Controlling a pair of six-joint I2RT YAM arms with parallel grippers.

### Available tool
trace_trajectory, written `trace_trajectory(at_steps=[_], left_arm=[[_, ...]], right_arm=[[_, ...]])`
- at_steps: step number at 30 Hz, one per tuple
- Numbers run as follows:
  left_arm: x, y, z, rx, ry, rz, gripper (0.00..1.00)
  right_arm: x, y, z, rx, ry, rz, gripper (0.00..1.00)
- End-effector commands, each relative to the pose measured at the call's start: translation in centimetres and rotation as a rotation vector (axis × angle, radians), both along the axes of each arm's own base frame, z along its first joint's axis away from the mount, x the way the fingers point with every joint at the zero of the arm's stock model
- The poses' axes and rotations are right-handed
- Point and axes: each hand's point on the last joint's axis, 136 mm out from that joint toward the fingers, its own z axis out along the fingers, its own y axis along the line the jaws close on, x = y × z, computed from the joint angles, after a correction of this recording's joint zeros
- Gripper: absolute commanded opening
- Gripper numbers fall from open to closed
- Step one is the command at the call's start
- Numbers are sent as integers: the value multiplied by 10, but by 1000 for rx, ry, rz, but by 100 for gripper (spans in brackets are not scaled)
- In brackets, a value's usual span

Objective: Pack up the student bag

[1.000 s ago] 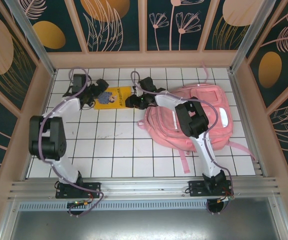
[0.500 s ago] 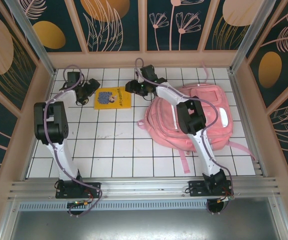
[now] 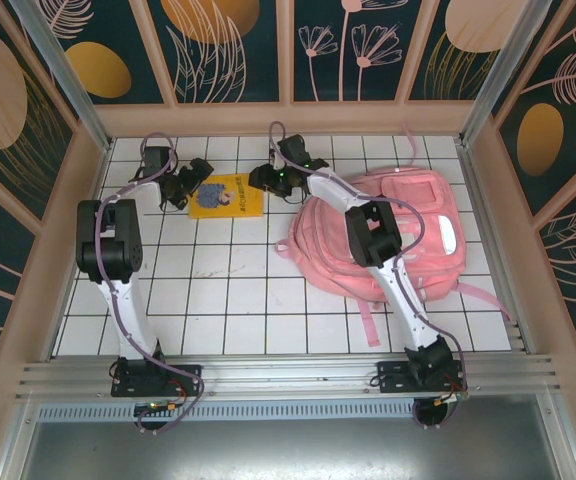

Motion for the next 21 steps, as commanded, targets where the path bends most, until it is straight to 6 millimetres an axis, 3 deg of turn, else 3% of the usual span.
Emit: trace_trajectory(at_steps=[1,8,12,21], left_arm=[[1,-21,-7,-57,13,-54,99],[-5,-25,-11,-56,27,-67,99],[-7,-24,-10,-53,29,-64,99],[-12,-26,-13,-62,41,-66,98]], right_arm=[[-13,20,9,103,45,77,57],[-28,33,58,184,-4,147,46],[-37,29,75,183,-30,163,43],[-59,38,64,187,-12,253,33]])
